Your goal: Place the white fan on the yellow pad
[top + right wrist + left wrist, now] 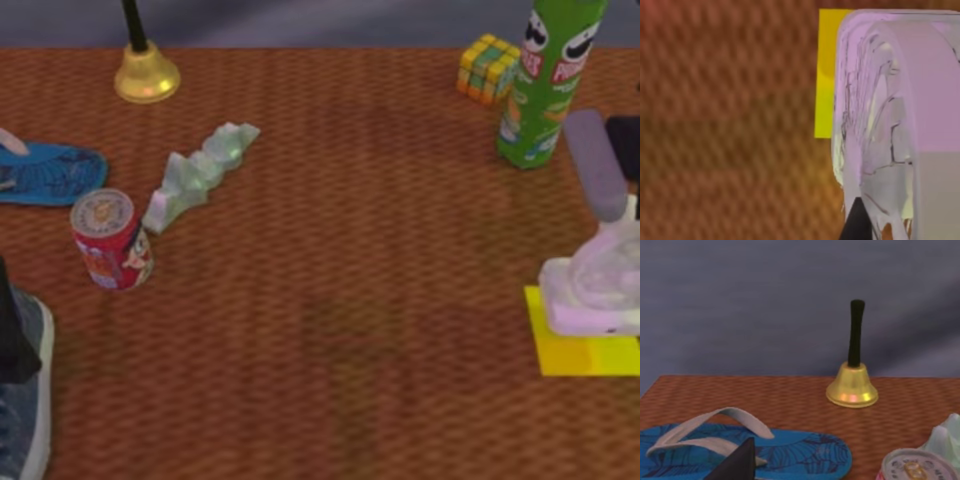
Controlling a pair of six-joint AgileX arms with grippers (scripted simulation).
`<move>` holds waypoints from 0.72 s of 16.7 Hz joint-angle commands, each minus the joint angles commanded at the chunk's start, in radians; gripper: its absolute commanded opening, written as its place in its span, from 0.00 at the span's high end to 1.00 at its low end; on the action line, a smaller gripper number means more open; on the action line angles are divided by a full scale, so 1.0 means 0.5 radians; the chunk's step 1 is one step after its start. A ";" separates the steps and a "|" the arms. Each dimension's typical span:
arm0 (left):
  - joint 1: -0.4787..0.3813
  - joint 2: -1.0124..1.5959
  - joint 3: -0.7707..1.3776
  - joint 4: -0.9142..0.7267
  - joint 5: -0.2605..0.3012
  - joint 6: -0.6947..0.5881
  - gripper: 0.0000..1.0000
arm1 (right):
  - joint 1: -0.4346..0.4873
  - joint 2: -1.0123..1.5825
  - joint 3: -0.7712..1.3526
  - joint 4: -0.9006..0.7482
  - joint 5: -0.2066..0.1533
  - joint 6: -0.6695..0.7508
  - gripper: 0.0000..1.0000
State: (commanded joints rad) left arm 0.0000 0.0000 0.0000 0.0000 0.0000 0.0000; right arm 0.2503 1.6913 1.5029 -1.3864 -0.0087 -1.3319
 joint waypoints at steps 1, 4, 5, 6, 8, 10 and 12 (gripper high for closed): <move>0.000 0.000 0.000 0.000 0.000 0.000 0.00 | 0.000 0.000 0.000 0.000 0.000 0.000 1.00; 0.000 0.000 0.000 0.000 0.000 0.000 0.00 | 0.010 0.008 0.006 -0.003 0.000 0.006 1.00; 0.000 0.000 0.000 0.000 0.000 0.000 0.00 | 0.010 0.008 -0.002 0.005 0.000 0.006 1.00; 0.000 0.000 0.000 0.000 0.000 0.000 0.00 | 0.008 0.009 -0.028 0.033 0.000 0.006 1.00; 0.000 0.000 0.000 0.000 0.000 0.000 0.00 | -0.002 0.013 -0.113 0.128 0.000 0.009 1.00; 0.000 0.000 0.000 0.000 0.000 0.000 0.00 | -0.003 0.022 -0.206 0.231 0.000 0.000 1.00; 0.000 0.000 0.000 0.000 0.000 0.000 0.00 | -0.004 0.026 -0.246 0.272 0.000 -0.004 1.00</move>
State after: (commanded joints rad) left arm 0.0000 0.0000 0.0000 0.0000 0.0000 0.0000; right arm 0.2481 1.7043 1.3798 -1.2502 -0.0086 -1.3339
